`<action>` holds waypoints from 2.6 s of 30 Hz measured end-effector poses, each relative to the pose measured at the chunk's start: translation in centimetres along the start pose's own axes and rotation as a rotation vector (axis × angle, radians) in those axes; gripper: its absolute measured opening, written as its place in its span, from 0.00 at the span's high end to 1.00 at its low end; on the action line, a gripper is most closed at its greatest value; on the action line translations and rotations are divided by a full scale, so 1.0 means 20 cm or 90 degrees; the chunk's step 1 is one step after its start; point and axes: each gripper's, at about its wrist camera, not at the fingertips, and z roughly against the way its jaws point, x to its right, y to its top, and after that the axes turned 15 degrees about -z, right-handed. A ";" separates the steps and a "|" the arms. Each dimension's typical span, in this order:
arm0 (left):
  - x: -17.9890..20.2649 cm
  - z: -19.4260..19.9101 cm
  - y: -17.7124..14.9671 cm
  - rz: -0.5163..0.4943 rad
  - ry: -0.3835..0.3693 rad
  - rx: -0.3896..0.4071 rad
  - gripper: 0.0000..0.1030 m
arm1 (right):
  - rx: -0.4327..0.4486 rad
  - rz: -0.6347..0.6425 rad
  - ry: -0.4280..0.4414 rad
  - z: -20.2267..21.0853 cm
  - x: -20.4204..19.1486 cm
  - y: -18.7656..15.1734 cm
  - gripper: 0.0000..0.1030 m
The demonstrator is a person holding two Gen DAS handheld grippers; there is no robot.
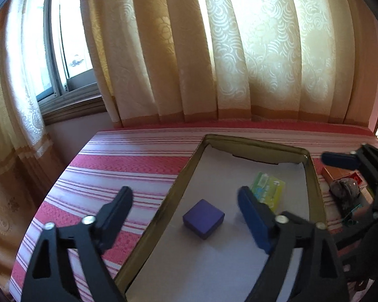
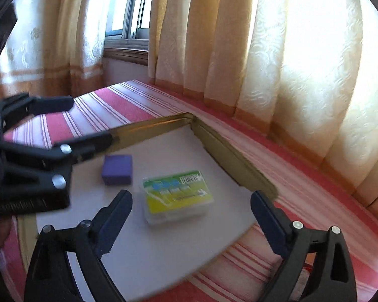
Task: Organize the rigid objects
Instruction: 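Open both tools to drop the purple cube and clear box into the tray, then grasp the brown wooden bar with the right tool, then grasp the blue printed block with the left tool while the right tool holds the bar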
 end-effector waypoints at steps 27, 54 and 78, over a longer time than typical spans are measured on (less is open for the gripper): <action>0.64 0.39 -0.10 -0.014 -0.103 0.112 0.01 | -0.066 -0.336 -0.045 0.57 0.53 -0.66 0.06; 0.96 0.34 -0.08 -0.101 -0.174 0.081 0.01 | 0.053 -0.331 -0.140 0.82 0.71 -0.68 0.83; 1.12 0.04 0.00 -0.155 -0.270 -0.078 0.60 | 0.124 -0.324 -0.173 0.72 0.81 -0.58 0.83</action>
